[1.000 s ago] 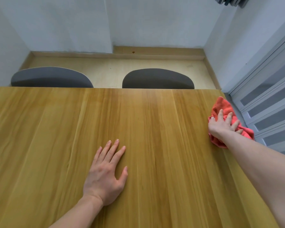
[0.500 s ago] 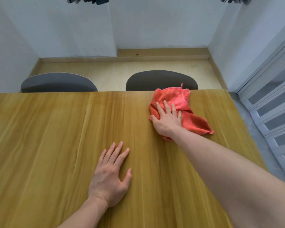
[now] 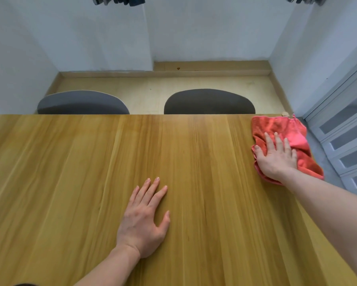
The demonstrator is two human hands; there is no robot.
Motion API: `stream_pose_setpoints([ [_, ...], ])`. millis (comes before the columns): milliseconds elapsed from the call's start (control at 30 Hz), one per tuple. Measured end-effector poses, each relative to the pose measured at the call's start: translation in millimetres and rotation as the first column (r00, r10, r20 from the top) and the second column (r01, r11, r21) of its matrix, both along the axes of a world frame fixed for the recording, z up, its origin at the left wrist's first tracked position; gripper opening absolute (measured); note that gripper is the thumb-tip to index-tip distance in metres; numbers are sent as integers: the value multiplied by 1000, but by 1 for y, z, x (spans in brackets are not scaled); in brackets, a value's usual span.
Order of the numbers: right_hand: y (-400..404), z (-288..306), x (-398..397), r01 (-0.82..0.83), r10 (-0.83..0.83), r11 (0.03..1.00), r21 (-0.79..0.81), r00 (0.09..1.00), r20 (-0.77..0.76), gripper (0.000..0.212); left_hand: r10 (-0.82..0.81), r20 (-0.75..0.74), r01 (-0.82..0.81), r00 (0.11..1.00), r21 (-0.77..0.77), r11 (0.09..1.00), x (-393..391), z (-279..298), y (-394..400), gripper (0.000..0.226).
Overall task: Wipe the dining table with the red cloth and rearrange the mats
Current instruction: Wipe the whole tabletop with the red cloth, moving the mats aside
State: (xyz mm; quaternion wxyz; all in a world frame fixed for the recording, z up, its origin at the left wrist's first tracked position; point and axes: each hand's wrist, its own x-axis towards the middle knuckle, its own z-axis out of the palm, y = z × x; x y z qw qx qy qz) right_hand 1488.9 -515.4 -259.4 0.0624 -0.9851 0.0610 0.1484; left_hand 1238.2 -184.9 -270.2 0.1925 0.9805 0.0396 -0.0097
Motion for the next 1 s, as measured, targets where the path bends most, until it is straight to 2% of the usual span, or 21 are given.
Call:
stream_pose_setpoints([
  [200, 8, -1, 0, 35, -35, 999, -29, 999, -9, 69, -2, 3, 2, 1000, -2, 1000, 0, -1, 0, 66],
  [333, 41, 1, -3, 90, -91, 995, -35, 995, -34, 71, 1, 0, -1, 1000, 6, 1000, 0, -1, 0, 67],
  [600, 125, 1, -26, -94, 96, 994, 56, 994, -41, 72, 7, -7, -7, 1000, 11, 1000, 1, 1, -2, 66],
  [1000, 123, -3, -30, -140, 141, 986, 93, 990, -9, 72, 11, -40, -8, 999, 68, 998, 1, 5, -3, 66],
])
